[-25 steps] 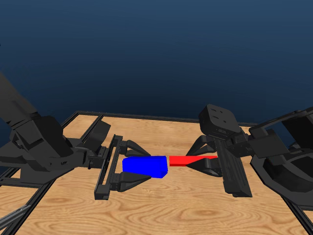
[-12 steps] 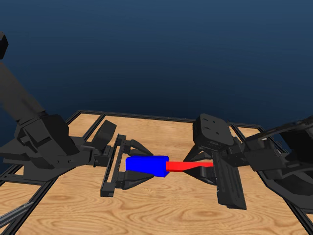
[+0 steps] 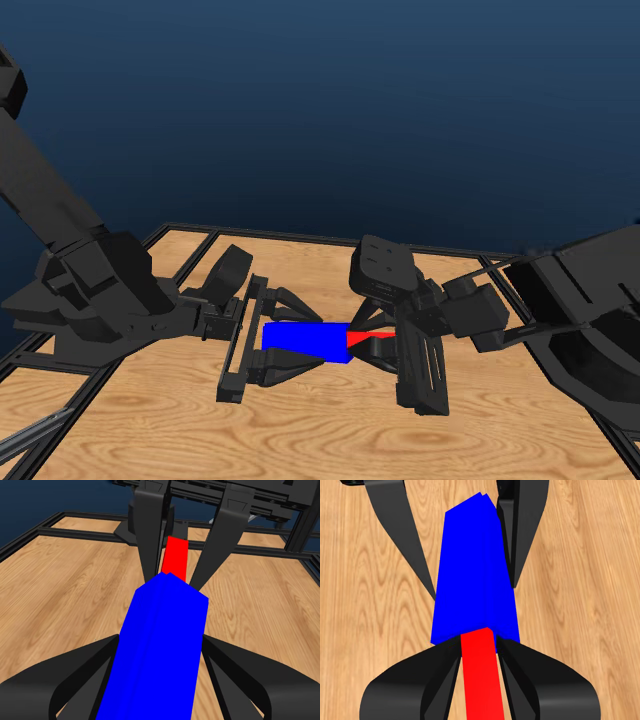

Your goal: Insert peg into socket

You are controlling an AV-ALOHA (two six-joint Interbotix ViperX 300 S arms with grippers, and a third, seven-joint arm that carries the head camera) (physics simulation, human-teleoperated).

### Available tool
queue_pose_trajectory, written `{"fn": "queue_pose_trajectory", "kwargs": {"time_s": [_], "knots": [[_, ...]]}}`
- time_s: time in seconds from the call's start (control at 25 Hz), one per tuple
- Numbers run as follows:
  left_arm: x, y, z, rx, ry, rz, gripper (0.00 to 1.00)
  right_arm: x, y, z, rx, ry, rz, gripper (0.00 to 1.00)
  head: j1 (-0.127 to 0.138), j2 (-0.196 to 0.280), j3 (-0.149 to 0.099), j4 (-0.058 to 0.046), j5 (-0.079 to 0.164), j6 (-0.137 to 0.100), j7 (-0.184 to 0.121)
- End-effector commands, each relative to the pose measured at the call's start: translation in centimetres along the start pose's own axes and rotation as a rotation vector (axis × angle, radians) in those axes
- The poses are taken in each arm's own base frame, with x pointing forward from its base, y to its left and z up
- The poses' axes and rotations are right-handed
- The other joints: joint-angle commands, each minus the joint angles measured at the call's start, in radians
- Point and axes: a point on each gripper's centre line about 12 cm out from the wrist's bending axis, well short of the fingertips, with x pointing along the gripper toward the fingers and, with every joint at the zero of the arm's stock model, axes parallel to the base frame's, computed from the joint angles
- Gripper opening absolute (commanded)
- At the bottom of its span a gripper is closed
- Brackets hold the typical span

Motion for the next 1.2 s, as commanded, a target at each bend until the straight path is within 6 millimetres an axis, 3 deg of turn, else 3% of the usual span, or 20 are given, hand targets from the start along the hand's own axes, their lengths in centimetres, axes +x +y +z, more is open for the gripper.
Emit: {"fn": "queue_pose_trajectory", "kwargs": {"time_s": [0.04, 0.08, 0.12, 0.2, 0.32, 0.36, 0.44, 0.48, 0.52, 0.6, 0.68, 0.76, 0.8, 0.84, 0.92, 0.96, 1.04, 1.08, 1.16, 1.2], "knots": [[0.6, 0.0, 2.2, -0.041, -0.081, 0.008, 0.00, 0.1, -0.1, 2.6, 0.022, -0.101, 0.074, 0.00, -0.002, 0.007, -0.012, 0.000, -0.014, 0.003, 0.002], [0.6, -0.3, 1.9, -0.029, -0.067, -0.003, 0.00, 0.9, -0.5, 2.4, 0.037, -0.089, 0.073, 0.00, -0.002, 0.007, -0.012, 0.000, -0.014, 0.004, 0.002], [0.6, -0.2, 1.5, -0.030, -0.050, -0.012, 0.00, 1.1, -0.5, 2.2, 0.054, -0.082, 0.082, 1.00, -0.003, 0.008, -0.012, 0.000, -0.014, 0.004, 0.002], [0.6, 0.0, 0.8, -0.009, -0.040, -0.006, 0.00, 0.5, -0.5, 2.3, 0.068, -0.095, 0.101, 1.00, -0.004, 0.008, -0.013, 0.000, -0.014, 0.005, 0.002], [0.6, -0.4, 2.2, -0.067, -0.077, -0.015, 0.00, 0.1, -0.6, 1.2, 0.087, -0.070, 0.111, 1.00, -0.005, 0.006, -0.013, 0.000, -0.017, 0.006, 0.000], [0.5, -0.3, 0.8, -0.042, -0.030, -0.031, 0.00, -0.1, -0.7, 1.1, 0.094, -0.071, 0.119, 1.00, -0.004, 0.005, -0.014, 0.000, -0.017, 0.005, -0.001], [0.4, 0.0, 0.4, -0.026, 0.005, -0.027, 0.00, -0.7, -0.7, 0.0, 0.104, -0.054, 0.125, 1.00, -0.003, 0.004, -0.015, 0.000, -0.021, 0.005, 0.001], [0.1, -1.3, 1.1, -0.030, -0.039, -0.061, 0.00, -1.3, -0.7, -0.2, 0.115, -0.057, 0.131, 1.00, -0.003, 0.003, -0.015, 0.000, -0.021, 0.005, 0.001], [0.4, -0.2, -0.4, -0.018, 0.003, -0.024, 0.00, -1.5, -0.8, -0.8, 0.118, -0.036, 0.124, 1.00, -0.003, 0.002, -0.015, 0.000, -0.022, 0.004, 0.002], [0.5, -0.2, 0.6, -0.042, -0.026, -0.019, 0.00, -2.1, -1.1, -1.6, 0.119, -0.034, 0.116, 1.00, -0.005, 0.000, -0.015, 0.000, -0.022, 0.005, 0.002], [0.6, 0.1, -0.7, -0.042, 0.030, -0.016, 0.00, -2.7, -0.6, -2.5, 0.128, -0.013, 0.115, 1.00, -0.007, -0.001, -0.016, -0.001, -0.026, 0.006, 0.002], [0.8, 0.2, 0.7, -0.056, -0.035, -0.003, 0.00, -2.7, -1.0, -3.7, 0.146, 0.022, 0.094, 1.00, -0.011, -0.003, -0.016, -0.002, -0.028, 0.006, 0.003], [0.6, -0.3, 1.4, -0.071, -0.053, -0.023, 0.00, -3.7, -0.5, -3.3, 0.145, 0.000, 0.111, 1.00, -0.012, -0.003, -0.017, -0.002, -0.028, 0.007, 0.004], [0.3, -0.6, -0.2, -0.028, -0.002, -0.038, 0.00, -3.4, -0.4, -4.2, 0.140, 0.027, 0.106, 1.00, -0.014, -0.004, -0.016, -0.002, -0.029, 0.007, 0.005], [0.7, 0.5, -0.2, -0.055, 0.002, 0.005, 0.00, -4.2, -0.1, -4.4, 0.161, 0.016, 0.116, 1.00, -0.018, -0.004, -0.017, -0.003, -0.030, 0.008, 0.007], [0.6, -0.3, 1.2, -0.060, -0.043, -0.022, 0.00, -3.3, -0.3, -5.7, 0.168, 0.057, 0.097, 1.00, -0.020, -0.004, -0.017, -0.003, -0.030, 0.009, 0.008], [0.5, 0.1, -0.3, -0.031, 0.007, -0.015, 0.00, -3.4, -0.1, -6.0, 0.185, 0.059, 0.102, 1.00, -0.025, -0.003, -0.017, -0.005, -0.031, 0.008, 0.007], [0.5, 0.0, -0.2, -0.030, 0.013, -0.034, 0.00, -2.8, 0.1, -6.5, 0.180, 0.073, 0.096, 1.00, -0.029, -0.003, -0.018, -0.006, -0.030, 0.007, 0.005], [0.7, -0.1, 1.0, -0.049, -0.003, -0.031, 0.00, -3.6, 0.1, -6.8, 0.211, 0.072, 0.100, 1.00, -0.036, -0.002, -0.018, -0.009, -0.029, 0.005, 0.001], [0.6, 0.0, 0.0, -0.033, 0.033, -0.031, 0.00, -3.1, -0.2, -8.0, 0.220, 0.101, 0.084, 1.00, -0.041, -0.002, -0.018, -0.010, -0.028, 0.004, -0.001]]}}
